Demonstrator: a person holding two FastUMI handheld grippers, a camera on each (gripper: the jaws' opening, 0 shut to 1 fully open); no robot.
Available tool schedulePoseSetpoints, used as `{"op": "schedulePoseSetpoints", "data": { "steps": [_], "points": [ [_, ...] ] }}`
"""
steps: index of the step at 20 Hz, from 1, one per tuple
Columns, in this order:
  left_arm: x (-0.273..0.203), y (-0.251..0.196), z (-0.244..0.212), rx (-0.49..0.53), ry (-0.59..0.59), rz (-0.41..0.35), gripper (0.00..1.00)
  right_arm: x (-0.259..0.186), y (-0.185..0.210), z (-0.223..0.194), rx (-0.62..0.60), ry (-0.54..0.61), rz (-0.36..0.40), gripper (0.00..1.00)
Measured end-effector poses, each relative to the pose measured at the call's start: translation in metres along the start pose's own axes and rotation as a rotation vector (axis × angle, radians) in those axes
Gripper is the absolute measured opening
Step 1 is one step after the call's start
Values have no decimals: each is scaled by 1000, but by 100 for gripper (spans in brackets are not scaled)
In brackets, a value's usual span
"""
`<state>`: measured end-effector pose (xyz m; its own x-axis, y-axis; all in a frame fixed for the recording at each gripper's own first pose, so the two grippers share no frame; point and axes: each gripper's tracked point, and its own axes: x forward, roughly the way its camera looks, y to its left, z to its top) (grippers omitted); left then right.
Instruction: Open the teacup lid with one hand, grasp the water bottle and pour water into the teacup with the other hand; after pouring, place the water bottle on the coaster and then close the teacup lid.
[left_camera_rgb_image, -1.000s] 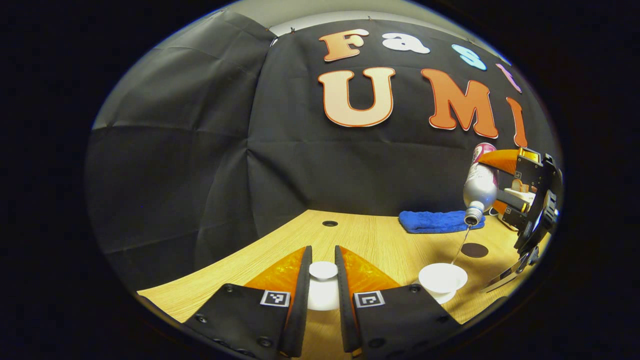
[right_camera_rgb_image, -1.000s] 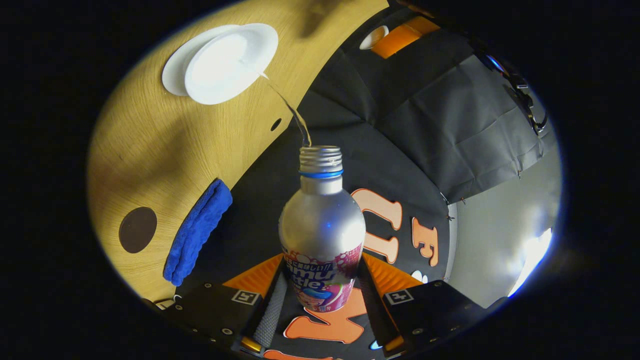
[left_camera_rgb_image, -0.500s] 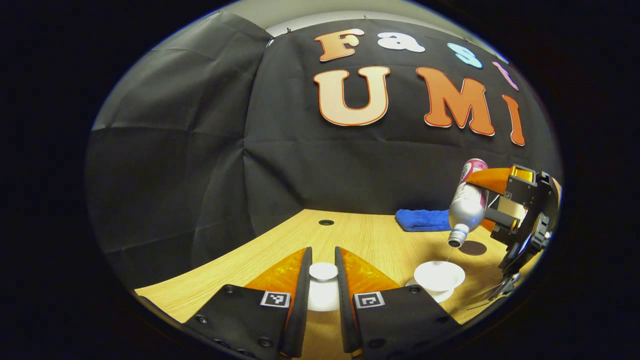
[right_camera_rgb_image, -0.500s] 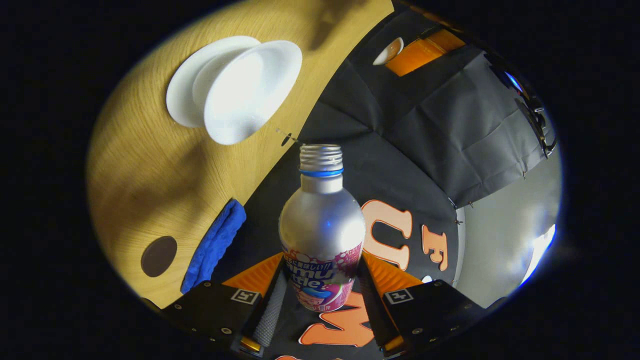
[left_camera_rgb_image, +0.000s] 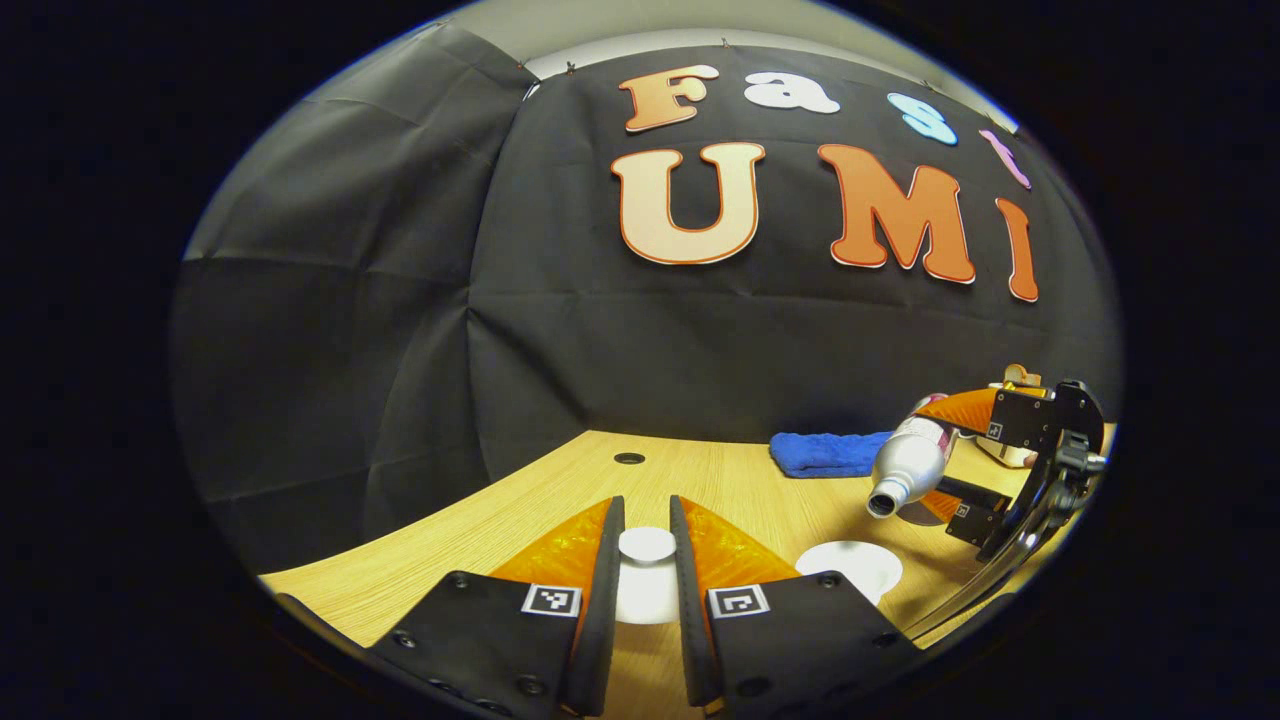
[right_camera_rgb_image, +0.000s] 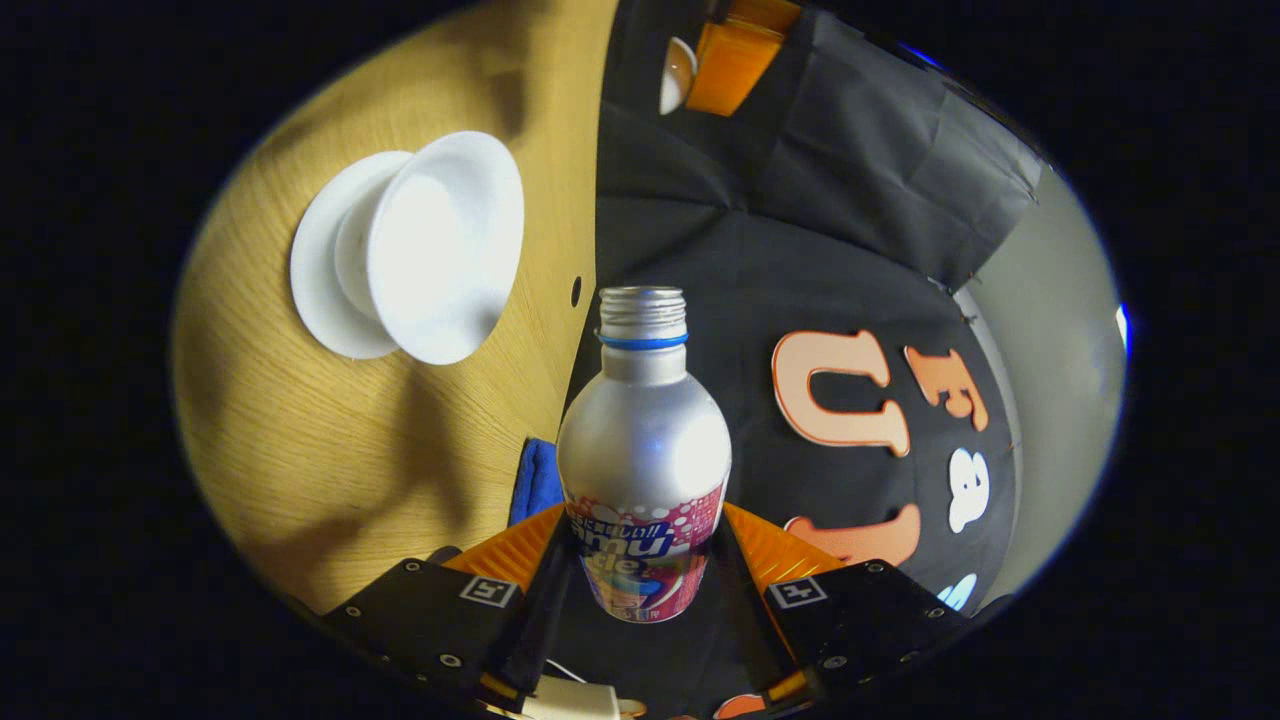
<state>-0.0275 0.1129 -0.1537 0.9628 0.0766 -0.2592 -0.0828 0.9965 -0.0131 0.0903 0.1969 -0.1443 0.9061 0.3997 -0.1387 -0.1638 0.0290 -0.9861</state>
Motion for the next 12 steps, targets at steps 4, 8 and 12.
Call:
{"op": "schedulePoseSetpoints", "data": {
  "steps": [4,8,12],
  "points": [
    [5,-20,14,-14,-21,-35,32,0,-7,-14,217,61,9,76],
    [7,-38,22,-16,-32,-68,32,7,-30,-39,495,104,-3,76],
    [11,-57,32,-19,-48,-99,32,17,-29,-81,705,188,-6,77]
  ]
}}
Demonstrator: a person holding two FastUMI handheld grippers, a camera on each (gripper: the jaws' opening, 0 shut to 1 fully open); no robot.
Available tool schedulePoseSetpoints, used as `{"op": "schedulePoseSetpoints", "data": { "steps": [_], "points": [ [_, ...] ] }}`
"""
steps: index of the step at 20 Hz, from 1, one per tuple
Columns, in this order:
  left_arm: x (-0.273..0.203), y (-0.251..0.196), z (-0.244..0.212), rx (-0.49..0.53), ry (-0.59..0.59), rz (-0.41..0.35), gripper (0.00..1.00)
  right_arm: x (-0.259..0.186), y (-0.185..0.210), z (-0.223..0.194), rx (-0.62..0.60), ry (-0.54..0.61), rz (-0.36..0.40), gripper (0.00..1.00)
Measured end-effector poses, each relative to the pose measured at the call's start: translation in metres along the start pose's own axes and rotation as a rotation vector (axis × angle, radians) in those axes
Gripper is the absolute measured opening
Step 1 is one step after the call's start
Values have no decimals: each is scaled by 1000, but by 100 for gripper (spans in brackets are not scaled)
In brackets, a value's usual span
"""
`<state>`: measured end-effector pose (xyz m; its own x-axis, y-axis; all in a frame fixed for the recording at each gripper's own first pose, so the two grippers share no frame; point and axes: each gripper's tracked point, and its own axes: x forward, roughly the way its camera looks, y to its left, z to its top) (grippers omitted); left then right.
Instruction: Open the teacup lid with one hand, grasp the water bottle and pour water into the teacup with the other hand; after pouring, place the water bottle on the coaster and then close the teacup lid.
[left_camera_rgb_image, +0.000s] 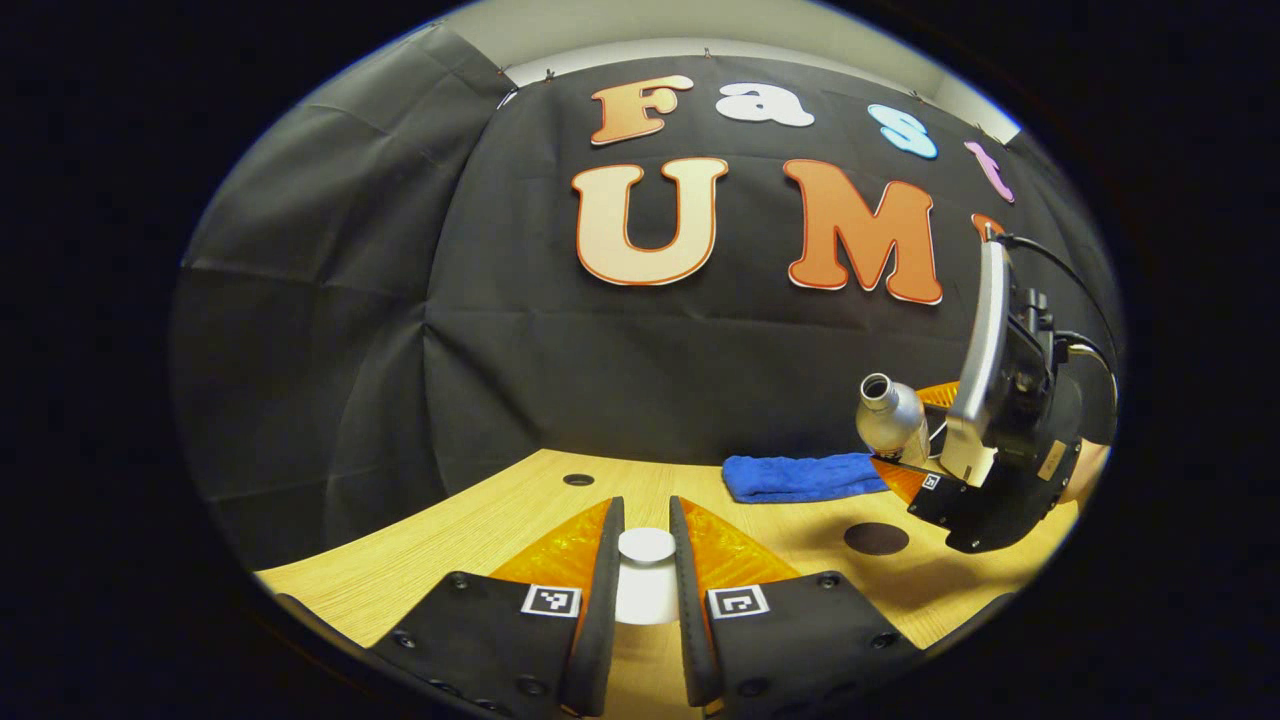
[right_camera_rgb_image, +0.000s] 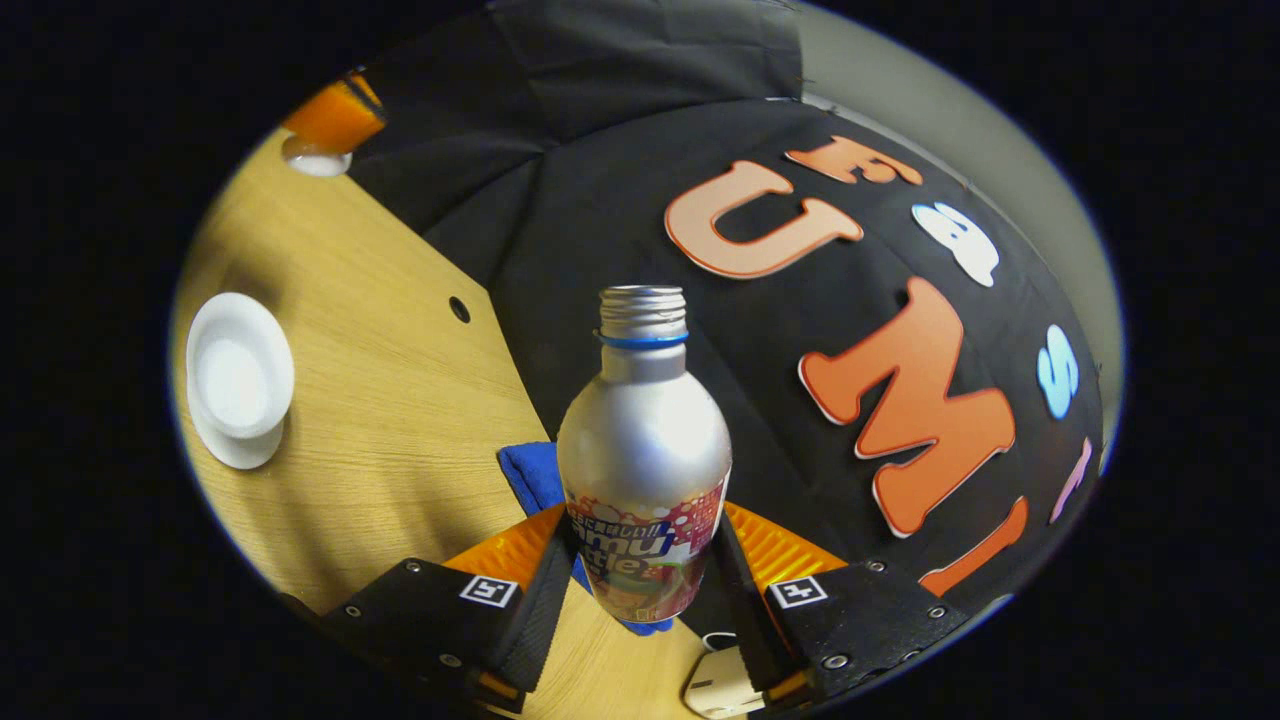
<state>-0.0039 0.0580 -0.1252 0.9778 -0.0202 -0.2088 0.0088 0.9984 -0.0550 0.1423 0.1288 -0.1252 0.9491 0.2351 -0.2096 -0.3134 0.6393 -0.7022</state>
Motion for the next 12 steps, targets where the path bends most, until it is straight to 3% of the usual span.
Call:
{"op": "schedulePoseSetpoints", "data": {
  "steps": [4,6,9,12],
  "points": [
    [3,-12,5,6,-6,-19,29,17,-5,-35,310,81,59,76],
    [4,-17,3,7,-3,-25,33,24,3,-50,446,113,102,76],
    [5,-21,0,8,8,-29,29,30,14,-66,600,161,148,77],
    [6,-25,-5,7,22,-34,32,36,21,-72,719,196,192,77]
  ]
}}
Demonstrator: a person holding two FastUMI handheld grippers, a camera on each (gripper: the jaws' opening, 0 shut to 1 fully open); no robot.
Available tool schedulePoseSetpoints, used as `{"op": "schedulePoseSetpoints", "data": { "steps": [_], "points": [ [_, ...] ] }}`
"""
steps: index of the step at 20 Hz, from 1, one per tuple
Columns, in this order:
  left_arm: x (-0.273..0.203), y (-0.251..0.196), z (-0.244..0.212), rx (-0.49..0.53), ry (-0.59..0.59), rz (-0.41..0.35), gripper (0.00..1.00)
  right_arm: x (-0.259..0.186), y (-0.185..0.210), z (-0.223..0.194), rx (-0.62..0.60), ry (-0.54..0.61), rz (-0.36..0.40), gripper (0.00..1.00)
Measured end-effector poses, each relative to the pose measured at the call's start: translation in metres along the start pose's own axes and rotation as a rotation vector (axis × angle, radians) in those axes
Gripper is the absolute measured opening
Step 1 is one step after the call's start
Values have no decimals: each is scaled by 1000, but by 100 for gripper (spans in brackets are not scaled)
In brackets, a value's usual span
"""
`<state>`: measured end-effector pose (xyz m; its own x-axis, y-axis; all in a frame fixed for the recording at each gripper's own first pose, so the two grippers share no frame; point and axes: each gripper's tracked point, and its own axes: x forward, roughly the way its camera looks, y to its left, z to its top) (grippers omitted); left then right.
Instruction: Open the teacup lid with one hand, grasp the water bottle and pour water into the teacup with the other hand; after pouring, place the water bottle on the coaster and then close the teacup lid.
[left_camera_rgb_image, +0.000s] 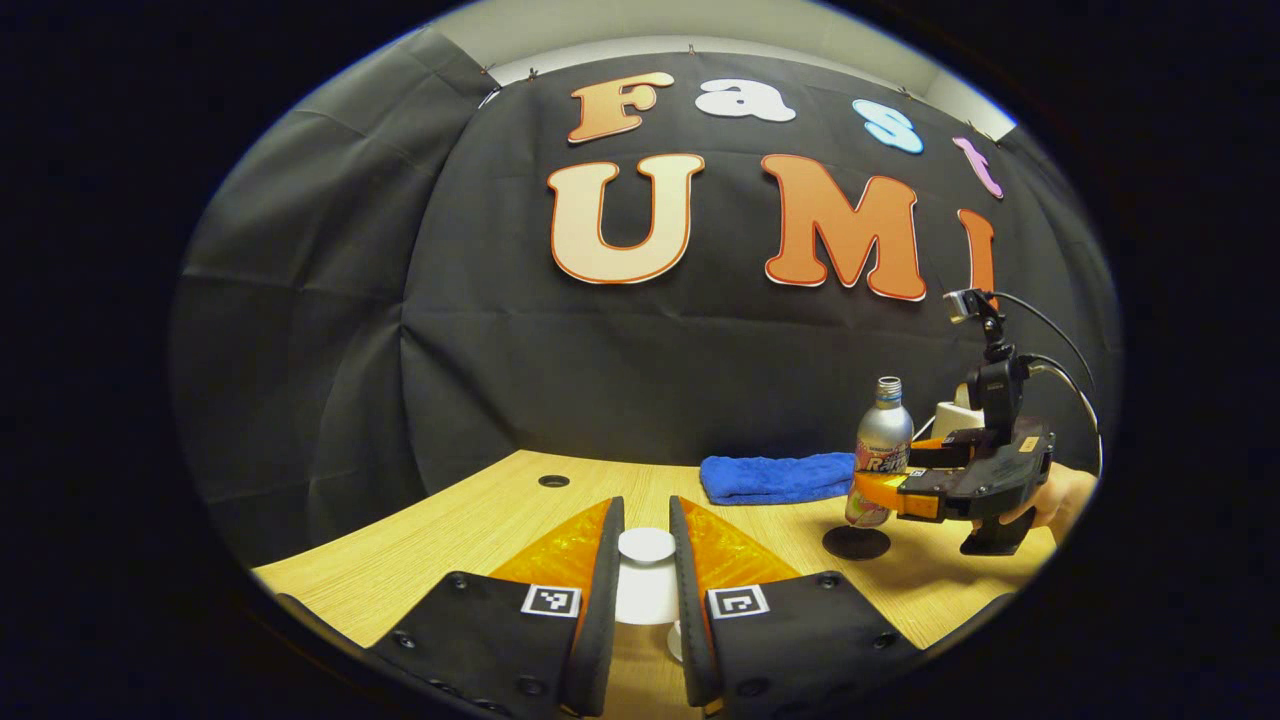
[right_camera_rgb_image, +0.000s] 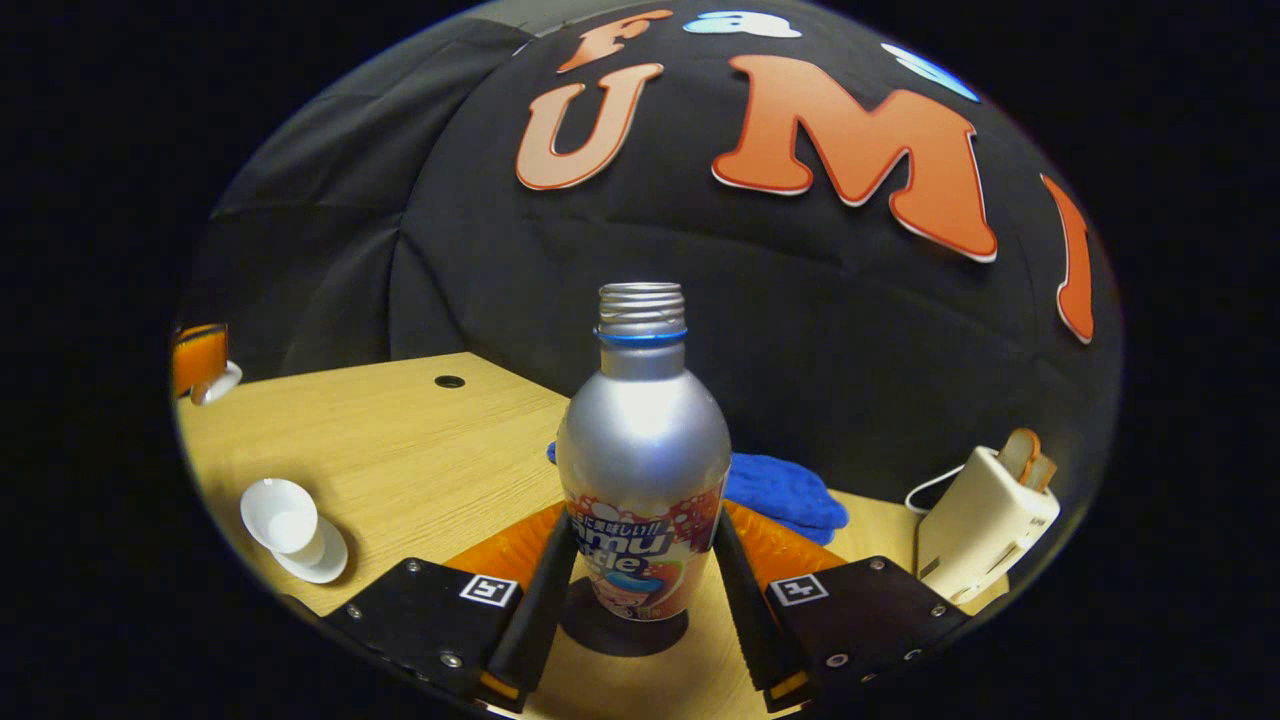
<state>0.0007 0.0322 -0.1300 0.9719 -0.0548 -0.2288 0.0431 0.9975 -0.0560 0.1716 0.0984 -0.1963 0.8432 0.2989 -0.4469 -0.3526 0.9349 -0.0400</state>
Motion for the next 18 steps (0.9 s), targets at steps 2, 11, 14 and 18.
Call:
{"op": "schedulePoseSetpoints", "data": {
  "steps": [2,11,14,18],
  "points": [
    [2,-2,-2,-2,10,-6,32,1,3,-5,40,25,10,77],
    [11,-15,-18,-23,53,-29,32,5,8,-17,181,88,42,77],
    [14,-23,-27,-38,76,-50,32,7,7,-19,189,106,34,81],
    [18,-40,-36,-62,92,-94,33,-2,6,-26,184,113,38,95]
  ]
}}
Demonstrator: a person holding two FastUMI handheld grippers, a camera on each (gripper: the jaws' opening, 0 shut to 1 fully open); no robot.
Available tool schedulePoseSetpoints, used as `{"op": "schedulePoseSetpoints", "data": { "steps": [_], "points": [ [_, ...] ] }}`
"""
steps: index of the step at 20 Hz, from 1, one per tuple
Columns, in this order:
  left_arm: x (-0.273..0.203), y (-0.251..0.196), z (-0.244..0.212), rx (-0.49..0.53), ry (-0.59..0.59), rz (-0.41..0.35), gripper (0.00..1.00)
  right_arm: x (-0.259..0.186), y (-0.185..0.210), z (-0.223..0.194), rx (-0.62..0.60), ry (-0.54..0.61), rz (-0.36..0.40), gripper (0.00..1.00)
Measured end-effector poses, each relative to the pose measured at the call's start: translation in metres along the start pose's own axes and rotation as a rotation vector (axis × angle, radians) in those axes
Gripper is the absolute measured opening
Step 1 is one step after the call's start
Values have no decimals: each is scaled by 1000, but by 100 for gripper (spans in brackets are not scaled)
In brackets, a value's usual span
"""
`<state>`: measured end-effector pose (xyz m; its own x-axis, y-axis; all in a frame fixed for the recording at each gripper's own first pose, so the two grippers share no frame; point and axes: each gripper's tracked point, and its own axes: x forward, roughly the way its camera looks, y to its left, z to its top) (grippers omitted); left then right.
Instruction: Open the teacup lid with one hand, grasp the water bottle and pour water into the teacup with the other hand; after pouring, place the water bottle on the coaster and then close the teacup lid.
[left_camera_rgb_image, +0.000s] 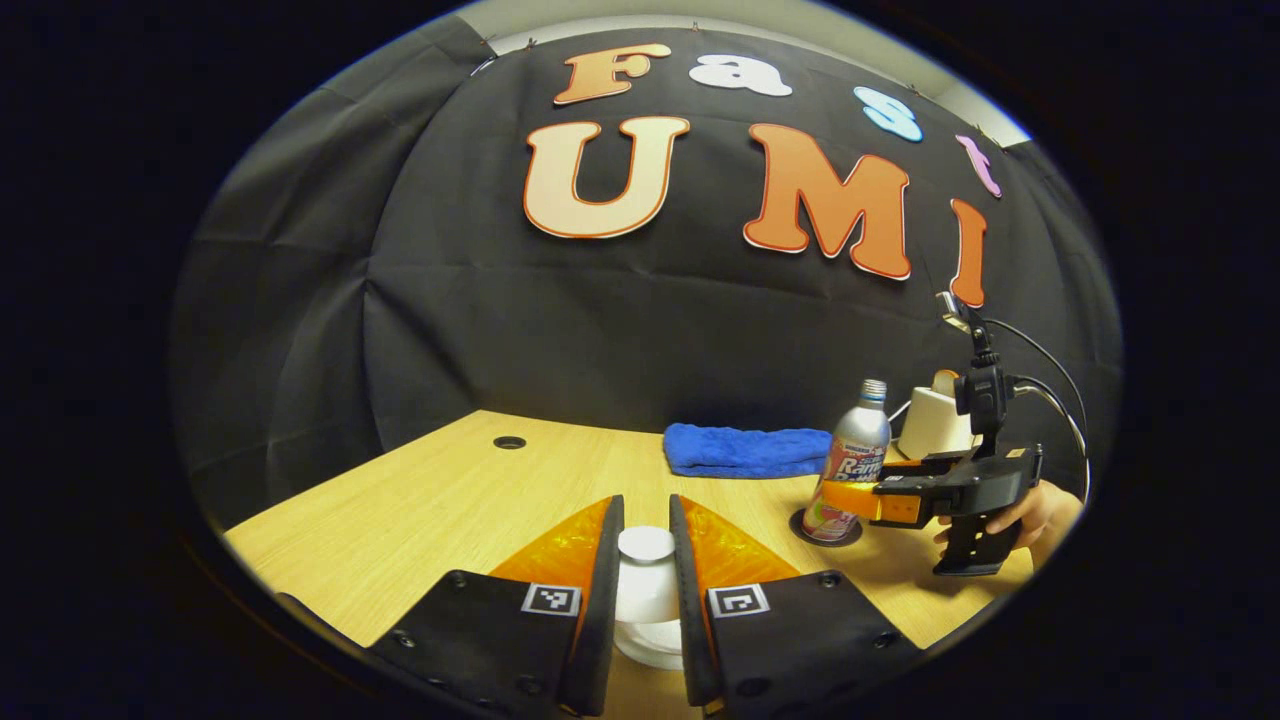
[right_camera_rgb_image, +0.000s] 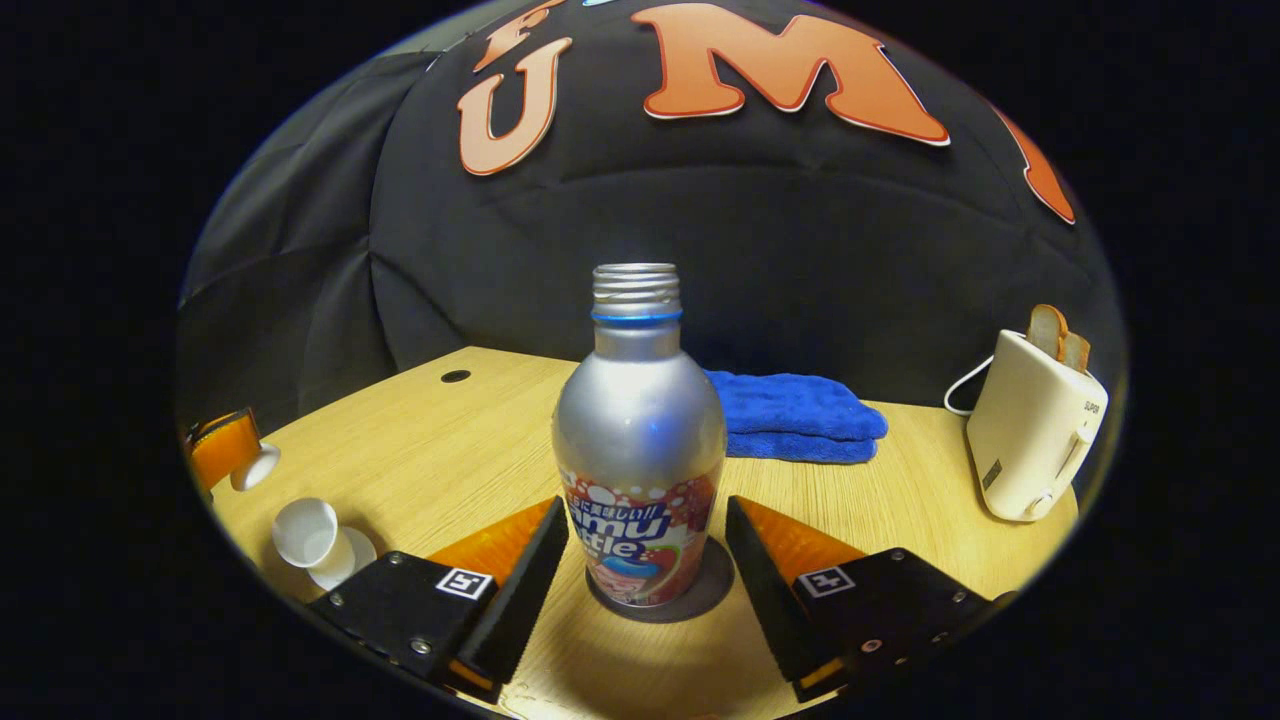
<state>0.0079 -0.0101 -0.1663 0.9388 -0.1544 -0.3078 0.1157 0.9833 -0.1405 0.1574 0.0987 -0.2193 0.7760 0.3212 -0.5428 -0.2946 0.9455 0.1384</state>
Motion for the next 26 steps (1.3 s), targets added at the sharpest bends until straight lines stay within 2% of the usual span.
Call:
{"op": "schedulePoseSetpoints", "data": {
  "steps": [3,6,7,9,12,13,14,16,18,20,21,22,25,26],
  "points": [
    [2,-12,-13,5,17,-26,32,-20,1,1,37,-30,26,98],
    [3,-19,-21,15,28,-36,32,-36,-10,4,39,-63,4,98],
    [6,-21,-24,16,33,-38,35,-42,-12,6,40,-74,0,98],
    [7,-22,-33,22,46,-42,33,-54,-15,9,38,-97,-3,98],
    [11,-17,-45,27,80,-21,32,-73,-22,9,33,-121,-16,98],
    [11,-17,-51,26,96,-20,35,-77,-25,9,32,-128,-21,98],
    [10,-18,-51,24,100,-24,32,-82,-28,9,35,-136,-27,98],
    [12,-18,-51,42,101,-13,33,-89,-33,9,42,-148,-32,98],
    [12,-19,-56,58,121,-15,33,-96,-32,6,44,-151,-17,98],
    [11,-18,-50,64,107,-11,37,-101,-32,4,30,-157,-15,94],
    [11,-17,-47,70,97,-3,37,-104,-32,4,19,-162,-17,98],
    [11,-16,-41,76,82,4,48,-107,-32,5,10,-167,-20,98],
    [10,-16,-19,99,23,29,70,-120,-29,16,-9,-206,-22,98],
    [10,-21,-9,106,-3,31,70,-126,-28,23,-24,-237,-29,98]
  ]
}}
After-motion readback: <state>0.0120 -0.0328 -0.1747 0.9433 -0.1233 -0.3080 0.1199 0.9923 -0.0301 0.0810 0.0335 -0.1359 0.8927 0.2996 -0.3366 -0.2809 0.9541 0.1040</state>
